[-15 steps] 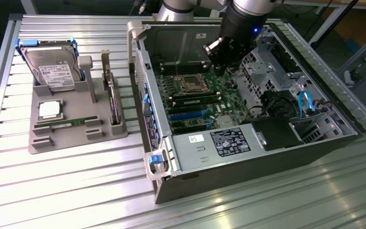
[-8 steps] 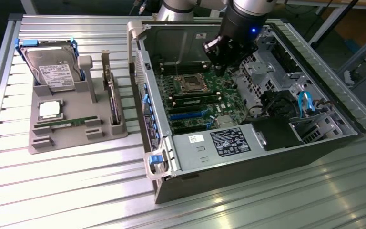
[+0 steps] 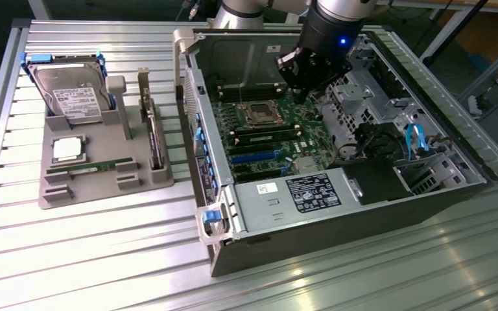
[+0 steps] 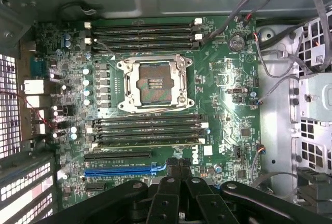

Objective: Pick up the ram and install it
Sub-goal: 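Press down the ram until it locks into place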

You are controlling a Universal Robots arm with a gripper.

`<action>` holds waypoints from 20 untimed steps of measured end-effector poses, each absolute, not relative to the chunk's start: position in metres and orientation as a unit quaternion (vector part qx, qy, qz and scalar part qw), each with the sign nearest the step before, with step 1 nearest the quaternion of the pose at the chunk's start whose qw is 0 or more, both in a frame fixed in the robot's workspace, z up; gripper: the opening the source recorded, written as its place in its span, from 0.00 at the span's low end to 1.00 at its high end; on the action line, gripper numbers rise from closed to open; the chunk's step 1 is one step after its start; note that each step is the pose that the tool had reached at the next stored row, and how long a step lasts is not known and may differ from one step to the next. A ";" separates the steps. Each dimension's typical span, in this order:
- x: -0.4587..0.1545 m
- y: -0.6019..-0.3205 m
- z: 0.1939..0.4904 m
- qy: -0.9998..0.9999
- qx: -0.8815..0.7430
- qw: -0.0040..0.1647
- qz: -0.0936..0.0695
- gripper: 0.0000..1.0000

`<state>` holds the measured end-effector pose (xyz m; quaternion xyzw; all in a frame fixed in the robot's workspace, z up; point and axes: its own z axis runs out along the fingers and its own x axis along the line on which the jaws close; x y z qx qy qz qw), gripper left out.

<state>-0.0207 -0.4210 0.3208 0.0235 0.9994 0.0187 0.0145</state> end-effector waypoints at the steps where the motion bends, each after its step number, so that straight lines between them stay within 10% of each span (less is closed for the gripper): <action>1: -0.021 -0.421 0.321 0.999 0.024 0.014 0.019 0.10; 20: -0.044 -0.421 0.321 0.999 0.024 0.014 0.019 0.10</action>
